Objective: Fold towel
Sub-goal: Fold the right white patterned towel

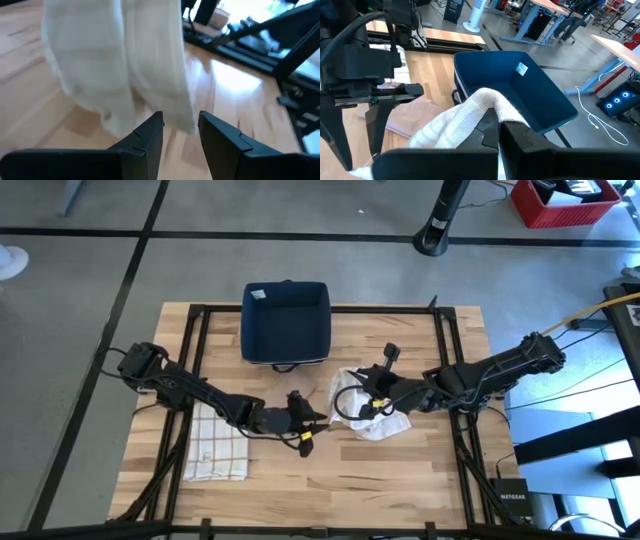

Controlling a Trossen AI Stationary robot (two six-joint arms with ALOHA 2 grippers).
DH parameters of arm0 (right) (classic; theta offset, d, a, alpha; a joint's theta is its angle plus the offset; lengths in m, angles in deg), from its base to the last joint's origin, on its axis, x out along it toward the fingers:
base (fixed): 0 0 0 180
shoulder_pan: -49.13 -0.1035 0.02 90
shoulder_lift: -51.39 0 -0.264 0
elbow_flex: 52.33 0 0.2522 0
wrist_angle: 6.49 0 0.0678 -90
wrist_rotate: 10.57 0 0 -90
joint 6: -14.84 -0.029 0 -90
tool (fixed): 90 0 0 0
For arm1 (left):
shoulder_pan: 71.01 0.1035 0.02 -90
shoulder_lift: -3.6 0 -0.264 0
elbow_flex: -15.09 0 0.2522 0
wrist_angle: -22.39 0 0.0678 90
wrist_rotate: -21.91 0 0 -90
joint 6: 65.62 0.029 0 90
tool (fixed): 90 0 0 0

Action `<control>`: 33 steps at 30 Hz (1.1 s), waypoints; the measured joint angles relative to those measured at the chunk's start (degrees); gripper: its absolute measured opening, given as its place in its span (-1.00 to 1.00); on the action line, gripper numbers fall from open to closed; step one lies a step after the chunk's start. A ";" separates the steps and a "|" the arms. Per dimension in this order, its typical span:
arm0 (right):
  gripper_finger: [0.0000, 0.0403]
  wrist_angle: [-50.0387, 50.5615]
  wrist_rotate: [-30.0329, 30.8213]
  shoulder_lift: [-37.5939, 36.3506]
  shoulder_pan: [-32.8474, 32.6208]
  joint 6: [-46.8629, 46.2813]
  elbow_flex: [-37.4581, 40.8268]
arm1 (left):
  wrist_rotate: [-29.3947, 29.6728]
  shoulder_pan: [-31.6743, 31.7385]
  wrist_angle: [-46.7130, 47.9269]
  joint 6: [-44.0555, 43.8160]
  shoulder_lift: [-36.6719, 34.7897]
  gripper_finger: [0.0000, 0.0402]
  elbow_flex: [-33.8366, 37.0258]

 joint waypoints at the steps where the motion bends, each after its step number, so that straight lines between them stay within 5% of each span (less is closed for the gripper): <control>1: -0.98 -0.02 0.00 0.00 0.00 0.00 0.00 | -0.04 0.00 -0.83 -0.04 0.04 -0.41 0.00; 20: -0.98 0.10 0.01 0.00 0.00 -1.06 0.01 | 0.95 1.64 -14.11 -1.46 8.50 -0.42 -0.13; 27: -0.98 0.09 0.00 0.00 0.00 -1.50 0.02 | 1.69 2.67 -13.83 4.84 8.48 -0.91 -0.15; 33: -0.98 0.17 -0.02 0.00 0.00 -1.79 0.02 | 1.72 2.10 -13.78 8.32 7.97 -0.99 -0.15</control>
